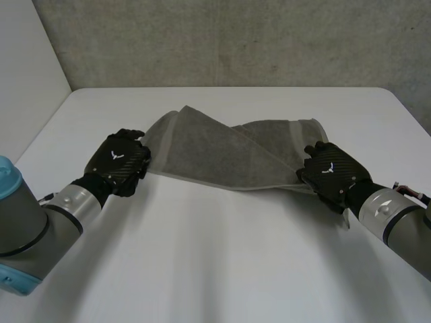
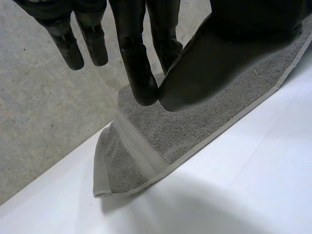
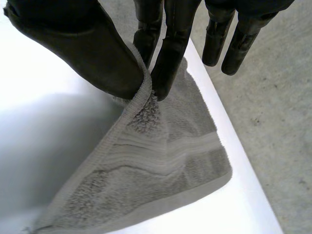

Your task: Fold the towel.

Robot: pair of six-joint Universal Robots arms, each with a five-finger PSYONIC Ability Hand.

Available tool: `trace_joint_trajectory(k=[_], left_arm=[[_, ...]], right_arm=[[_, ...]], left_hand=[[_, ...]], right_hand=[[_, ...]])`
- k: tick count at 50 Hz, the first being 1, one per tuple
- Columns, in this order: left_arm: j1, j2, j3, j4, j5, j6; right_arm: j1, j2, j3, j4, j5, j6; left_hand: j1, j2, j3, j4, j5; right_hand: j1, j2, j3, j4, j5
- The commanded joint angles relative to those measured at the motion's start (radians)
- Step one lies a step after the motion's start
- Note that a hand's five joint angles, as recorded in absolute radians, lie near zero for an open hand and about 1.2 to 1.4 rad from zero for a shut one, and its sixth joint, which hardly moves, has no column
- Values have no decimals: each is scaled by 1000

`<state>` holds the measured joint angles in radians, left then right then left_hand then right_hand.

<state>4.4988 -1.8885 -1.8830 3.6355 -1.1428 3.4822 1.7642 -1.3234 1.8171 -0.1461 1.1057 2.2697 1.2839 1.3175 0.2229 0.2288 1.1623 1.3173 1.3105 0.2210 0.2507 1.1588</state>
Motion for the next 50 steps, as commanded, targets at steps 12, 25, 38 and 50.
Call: trace_joint_trajectory(k=[12, 25, 38, 50], left_arm=[[-73, 14, 10, -23, -11, -12], [-133, -47, 41, -14, -94, -35], [-231, -107, 96, -11, -112, -215], [-299, -221, 188, 17, -279, -227]], right_arm=[[44, -3, -44, 49, 9, 251], [49, -132, -35, 175, -12, 263], [44, -323, -53, 201, -47, 462], [58, -365, -73, 269, -64, 484]], left_hand=[[-668, -702, -48, -54, -721], [-794, -828, -48, -54, -847], [-797, -831, -48, -54, -850], [-777, -810, -48, -54, -830]], right_hand=[[79, 86, -46, -76, 63], [79, 86, -46, -76, 63], [79, 86, -46, -76, 63], [79, 86, -46, -76, 63]])
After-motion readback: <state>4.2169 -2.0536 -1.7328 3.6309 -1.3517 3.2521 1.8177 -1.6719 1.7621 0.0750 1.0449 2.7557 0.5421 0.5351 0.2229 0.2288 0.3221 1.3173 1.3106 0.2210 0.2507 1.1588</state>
